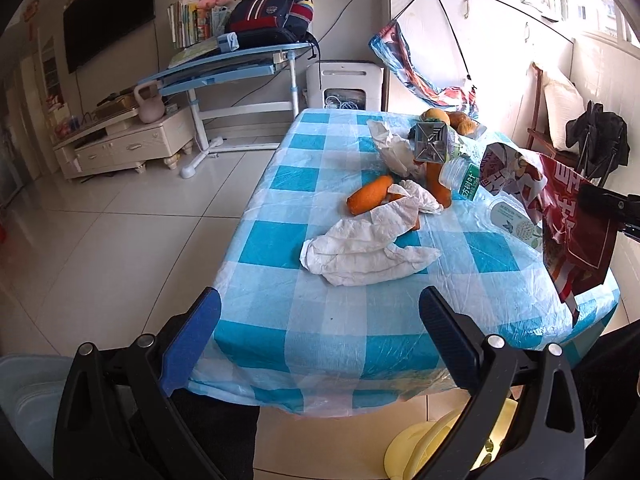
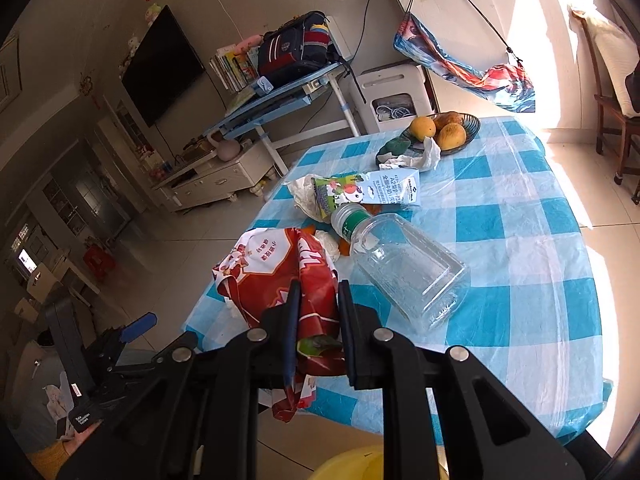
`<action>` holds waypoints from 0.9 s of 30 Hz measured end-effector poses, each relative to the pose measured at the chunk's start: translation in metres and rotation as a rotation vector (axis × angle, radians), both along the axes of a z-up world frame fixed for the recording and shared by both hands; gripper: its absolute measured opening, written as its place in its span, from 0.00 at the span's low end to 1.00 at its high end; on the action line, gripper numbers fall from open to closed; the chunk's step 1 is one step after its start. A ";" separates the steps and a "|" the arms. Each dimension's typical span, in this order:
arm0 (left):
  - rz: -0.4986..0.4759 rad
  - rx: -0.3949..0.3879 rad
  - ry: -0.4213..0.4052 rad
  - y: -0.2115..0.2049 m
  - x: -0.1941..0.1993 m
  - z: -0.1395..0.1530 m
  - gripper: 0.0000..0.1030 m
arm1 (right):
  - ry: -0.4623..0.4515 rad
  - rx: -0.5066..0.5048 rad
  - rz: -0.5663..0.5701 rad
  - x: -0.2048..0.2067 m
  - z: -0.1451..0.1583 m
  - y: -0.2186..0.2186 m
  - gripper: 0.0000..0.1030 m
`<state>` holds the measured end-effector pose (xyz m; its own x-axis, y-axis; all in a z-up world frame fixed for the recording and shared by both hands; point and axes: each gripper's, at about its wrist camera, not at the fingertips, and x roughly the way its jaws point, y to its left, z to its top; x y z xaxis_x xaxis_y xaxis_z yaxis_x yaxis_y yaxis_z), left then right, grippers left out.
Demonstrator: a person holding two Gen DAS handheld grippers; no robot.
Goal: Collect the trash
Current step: 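Grasp the red snack bag with the right tool while the left tool grasps a white tissue, then carry both items over the yellow basin and open both tools to drop them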
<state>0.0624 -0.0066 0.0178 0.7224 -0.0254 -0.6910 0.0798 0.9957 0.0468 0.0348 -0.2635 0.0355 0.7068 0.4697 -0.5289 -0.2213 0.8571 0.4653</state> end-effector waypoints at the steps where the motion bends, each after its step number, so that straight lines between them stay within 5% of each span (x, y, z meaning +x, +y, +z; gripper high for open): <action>1: -0.007 0.004 0.020 -0.003 0.012 -0.005 0.93 | 0.007 0.011 -0.004 0.000 -0.003 -0.002 0.19; 6: -0.001 0.028 0.071 -0.009 0.054 -0.025 0.91 | 0.016 0.032 -0.001 0.008 -0.006 -0.006 0.19; 11: -0.047 0.018 0.111 -0.017 0.078 -0.037 0.76 | 0.022 0.013 0.023 0.010 -0.011 -0.002 0.19; 14: -0.078 0.000 0.132 -0.021 0.086 -0.044 0.53 | 0.027 0.002 0.034 0.010 -0.014 0.000 0.19; 16: -0.090 -0.006 0.129 -0.022 0.087 -0.043 0.24 | 0.028 -0.004 0.037 0.008 -0.014 0.001 0.19; 18: -0.110 -0.024 0.146 -0.022 0.088 -0.042 0.11 | 0.028 -0.008 0.041 0.006 -0.012 0.002 0.19; 27: -0.115 -0.110 0.111 0.001 0.037 -0.020 0.08 | 0.030 -0.182 0.143 -0.039 -0.004 0.026 0.19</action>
<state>0.0996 -0.0058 -0.0026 0.6296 -0.1826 -0.7552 0.1916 0.9785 -0.0768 -0.0045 -0.2371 0.0318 0.6230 0.4588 -0.6335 -0.3349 0.8884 0.3140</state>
